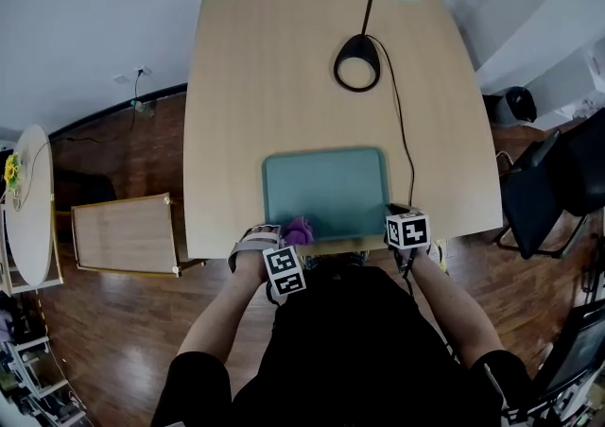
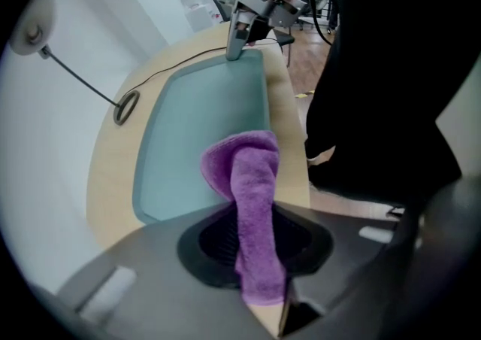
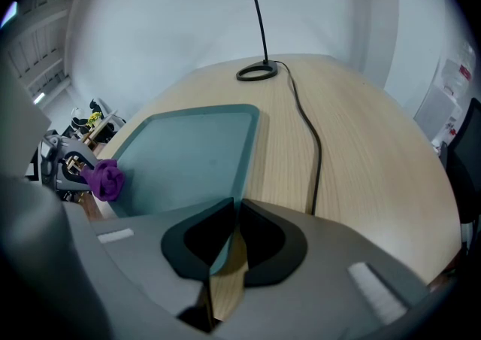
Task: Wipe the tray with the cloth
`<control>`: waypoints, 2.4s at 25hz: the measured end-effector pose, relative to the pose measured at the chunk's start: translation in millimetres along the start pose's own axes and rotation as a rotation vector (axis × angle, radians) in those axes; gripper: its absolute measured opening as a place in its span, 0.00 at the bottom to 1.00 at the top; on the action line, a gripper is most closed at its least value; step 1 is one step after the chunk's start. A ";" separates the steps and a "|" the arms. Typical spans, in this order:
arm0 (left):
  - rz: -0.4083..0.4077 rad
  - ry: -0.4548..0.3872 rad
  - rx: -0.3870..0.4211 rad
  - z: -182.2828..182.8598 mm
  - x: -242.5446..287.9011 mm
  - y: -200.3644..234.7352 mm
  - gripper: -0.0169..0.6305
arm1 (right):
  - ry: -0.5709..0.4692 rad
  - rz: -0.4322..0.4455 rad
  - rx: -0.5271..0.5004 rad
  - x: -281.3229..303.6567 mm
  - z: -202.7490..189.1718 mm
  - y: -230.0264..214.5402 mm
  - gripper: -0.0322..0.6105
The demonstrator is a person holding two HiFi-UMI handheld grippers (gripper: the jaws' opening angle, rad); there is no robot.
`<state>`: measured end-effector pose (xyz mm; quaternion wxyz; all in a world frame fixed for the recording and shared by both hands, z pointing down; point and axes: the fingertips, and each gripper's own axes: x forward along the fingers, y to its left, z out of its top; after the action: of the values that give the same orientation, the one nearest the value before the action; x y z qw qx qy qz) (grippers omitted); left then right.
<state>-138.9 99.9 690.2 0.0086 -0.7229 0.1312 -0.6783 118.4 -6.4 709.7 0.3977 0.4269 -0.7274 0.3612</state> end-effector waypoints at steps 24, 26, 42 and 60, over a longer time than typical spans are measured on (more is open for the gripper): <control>-0.212 -0.529 -1.248 52.3 -48.0 79.8 0.19 | -0.269 -0.013 0.107 -38.2 59.3 -5.4 0.10; -0.157 -0.567 -1.331 24.7 -59.4 95.7 0.19 | -0.350 0.013 0.123 -57.8 81.3 -2.1 0.10; -0.006 -0.433 -1.620 -128.7 -19.2 99.1 0.19 | -0.554 0.168 0.139 -143.8 130.2 19.7 0.09; 0.343 -0.805 -1.462 -94.3 -195.3 137.6 0.29 | -0.625 0.213 0.119 -166.3 169.8 54.7 0.09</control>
<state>-265.0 22.0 480.4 -0.3118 -0.7029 0.6309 -0.1036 76.0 -77.3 480.3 0.0898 0.4611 -0.8324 0.2940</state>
